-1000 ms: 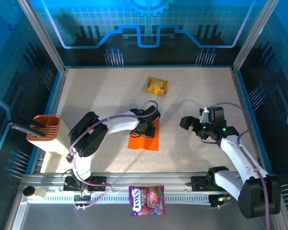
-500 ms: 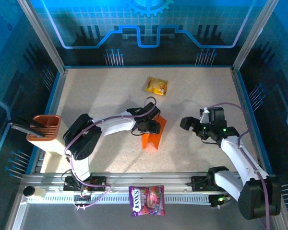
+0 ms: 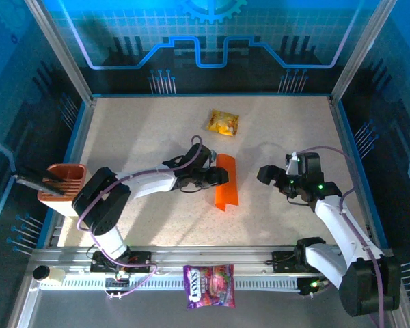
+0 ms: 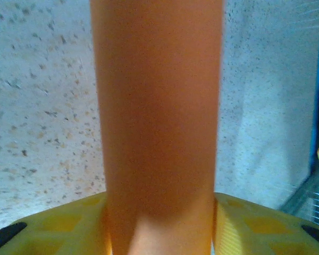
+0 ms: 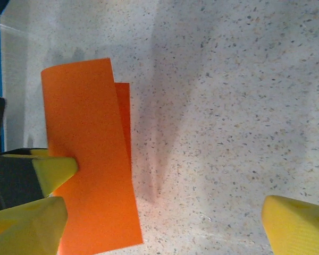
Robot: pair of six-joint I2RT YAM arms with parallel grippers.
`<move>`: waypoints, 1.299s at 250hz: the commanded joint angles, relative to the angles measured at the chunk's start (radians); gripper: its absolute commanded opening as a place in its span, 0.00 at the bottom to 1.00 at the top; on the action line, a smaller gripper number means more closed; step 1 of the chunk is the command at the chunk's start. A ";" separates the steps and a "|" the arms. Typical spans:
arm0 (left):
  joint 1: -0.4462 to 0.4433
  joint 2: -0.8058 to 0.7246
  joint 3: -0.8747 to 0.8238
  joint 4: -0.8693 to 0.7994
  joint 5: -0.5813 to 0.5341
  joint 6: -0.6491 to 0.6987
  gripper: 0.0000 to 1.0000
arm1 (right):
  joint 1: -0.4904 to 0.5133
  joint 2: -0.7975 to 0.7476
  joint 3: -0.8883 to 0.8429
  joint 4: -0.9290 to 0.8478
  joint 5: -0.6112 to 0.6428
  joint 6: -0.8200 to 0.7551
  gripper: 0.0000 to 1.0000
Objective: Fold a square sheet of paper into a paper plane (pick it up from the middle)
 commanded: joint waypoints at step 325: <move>0.023 0.023 0.037 -0.304 -0.144 0.243 0.67 | 0.151 0.249 0.007 0.230 -0.164 0.058 0.70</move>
